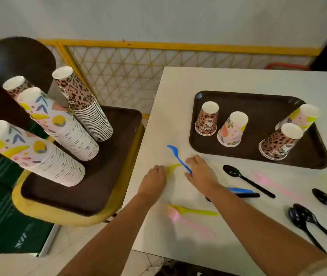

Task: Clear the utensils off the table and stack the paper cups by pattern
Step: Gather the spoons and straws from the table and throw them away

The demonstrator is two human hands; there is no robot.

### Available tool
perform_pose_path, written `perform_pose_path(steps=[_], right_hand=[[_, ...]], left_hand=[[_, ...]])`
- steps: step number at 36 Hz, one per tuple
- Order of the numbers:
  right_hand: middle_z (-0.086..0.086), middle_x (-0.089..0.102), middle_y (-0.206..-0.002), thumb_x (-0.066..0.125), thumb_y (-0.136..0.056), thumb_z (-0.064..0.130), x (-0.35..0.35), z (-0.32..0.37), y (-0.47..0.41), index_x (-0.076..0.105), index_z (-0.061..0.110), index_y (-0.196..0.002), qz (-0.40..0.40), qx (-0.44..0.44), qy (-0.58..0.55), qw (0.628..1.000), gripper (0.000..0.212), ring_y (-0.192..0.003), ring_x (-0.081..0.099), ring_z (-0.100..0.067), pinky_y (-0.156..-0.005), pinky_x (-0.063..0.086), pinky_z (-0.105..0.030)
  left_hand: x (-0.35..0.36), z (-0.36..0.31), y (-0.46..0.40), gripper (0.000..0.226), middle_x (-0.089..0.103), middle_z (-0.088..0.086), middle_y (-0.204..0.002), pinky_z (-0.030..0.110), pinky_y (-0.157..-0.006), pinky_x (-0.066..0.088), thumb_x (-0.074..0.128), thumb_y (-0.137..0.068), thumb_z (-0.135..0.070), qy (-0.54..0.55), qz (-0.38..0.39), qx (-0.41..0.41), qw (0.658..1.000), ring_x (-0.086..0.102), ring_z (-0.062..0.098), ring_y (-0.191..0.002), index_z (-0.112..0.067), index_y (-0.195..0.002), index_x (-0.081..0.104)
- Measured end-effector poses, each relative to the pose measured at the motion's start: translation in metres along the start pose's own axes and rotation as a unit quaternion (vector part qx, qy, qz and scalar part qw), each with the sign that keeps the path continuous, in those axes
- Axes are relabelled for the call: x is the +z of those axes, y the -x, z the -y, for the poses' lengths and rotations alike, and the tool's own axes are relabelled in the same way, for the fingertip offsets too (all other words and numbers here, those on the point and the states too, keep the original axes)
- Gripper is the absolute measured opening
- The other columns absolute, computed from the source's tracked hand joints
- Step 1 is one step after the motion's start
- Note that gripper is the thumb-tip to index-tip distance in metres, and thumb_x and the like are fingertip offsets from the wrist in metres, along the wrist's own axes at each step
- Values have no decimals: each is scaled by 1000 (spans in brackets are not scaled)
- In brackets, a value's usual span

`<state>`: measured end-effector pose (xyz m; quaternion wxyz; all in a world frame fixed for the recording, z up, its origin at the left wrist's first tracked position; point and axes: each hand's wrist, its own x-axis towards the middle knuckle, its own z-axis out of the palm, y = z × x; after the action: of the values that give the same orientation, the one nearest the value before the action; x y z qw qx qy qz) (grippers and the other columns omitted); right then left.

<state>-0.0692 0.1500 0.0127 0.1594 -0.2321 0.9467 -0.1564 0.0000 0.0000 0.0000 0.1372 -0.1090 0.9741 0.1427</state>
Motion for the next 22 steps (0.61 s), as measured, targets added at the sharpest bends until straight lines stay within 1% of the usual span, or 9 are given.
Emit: perform_pose_path(steps=[2, 4, 6, 8, 10, 12, 15, 18, 22], right_hand=[[-10, 43, -129, 48, -93, 22, 0, 3, -5, 44, 6, -124, -11, 6, 18, 1000, 34, -117, 46, -24, -94, 35, -28], [-13, 50, -124, 44, -94, 18, 0, 7, -7, 46, 3, -118, -10, 28, 31, 999, 28, -113, 50, -28, -89, 36, -32], [-15, 54, -121, 42, -94, 15, 2, 11, -9, 46, 2, -116, 0, 41, 44, 998, 26, -111, 53, -30, -86, 37, -34], [-16, 57, -117, 44, -92, 15, 0, 12, -11, 48, 2, -113, -2, 46, 53, 998, 25, -107, 55, -31, -83, 40, -35], [-18, 61, -110, 48, -89, 14, -1, 12, -11, 52, 1, -107, -10, 54, 23, 998, 23, -101, 57, -33, -78, 40, -35], [-19, 64, -99, 53, -86, 15, -1, 14, -7, 56, 0, -99, -33, 48, -41, 997, 20, -93, 59, -35, -72, 40, -34], [-18, 65, -82, 60, -81, 11, 1, 18, 6, 59, 0, -85, -78, 26, -137, 987, 12, -78, 59, -35, -66, 40, -34], [-15, 65, -74, 63, -80, 9, 3, 25, 18, 60, 2, -82, -95, 15, -186, 978, 8, -66, 55, -28, -64, 40, -32], [-13, 65, -74, 63, -80, 9, 4, 29, 25, 61, 3, -84, -90, -7, -193, 977, 7, -63, 49, -21, -66, 44, -35]], left_hand=[[1, 5, -4, 26, 51, 17, -119, 37, -90, 43, 30, -99, -6, 27, -14, -6, 1000, 53, 32, -108, 1, -119, 45], [-3, 5, -3, 23, 52, 17, -113, 33, -83, 39, 31, -100, -6, 76, -23, -13, 997, 53, 33, -104, 2, -115, 46], [-8, 3, -2, 13, 53, 14, -96, 30, -66, 30, 33, -98, -5, 137, -40, -10, 990, 53, 32, -87, -2, -101, 45], [-15, 3, -1, 9, 46, 5, -76, 30, -59, 27, 33, -97, -7, 226, -48, -26, 973, 44, 24, -68, -8, -90, 37], [-20, 5, -4, 8, 45, 4, -69, 33, -56, 29, 35, -98, -9, 303, -57, -43, 950, 39, 17, -59, -8, -91, 36], [-21, 4, -8, 9, 48, 6, -73, 33, -60, 35, 41, -99, -16, 358, -70, -63, 929, 44, 21, -61, -9, -95, 38], [-21, -3, -10, 28, 48, -1, -74, 30, -59, 40, 52, -94, -39, 477, -42, -128, 869, 46, 18, -63, -12, -93, 45], [-18, -13, -8, 39, 34, -4, -60, 21, -46, 29, 59, -88, -48, 560, 9, -128, 819, 31, 11, -50, -17, -70, 42], [-13, -29, -8, 37, 30, -2, -55, 22, -47, 23, 55, -94, -36, 610, 24, -137, 780, 25, 11, -50, -15, -67, 41]])
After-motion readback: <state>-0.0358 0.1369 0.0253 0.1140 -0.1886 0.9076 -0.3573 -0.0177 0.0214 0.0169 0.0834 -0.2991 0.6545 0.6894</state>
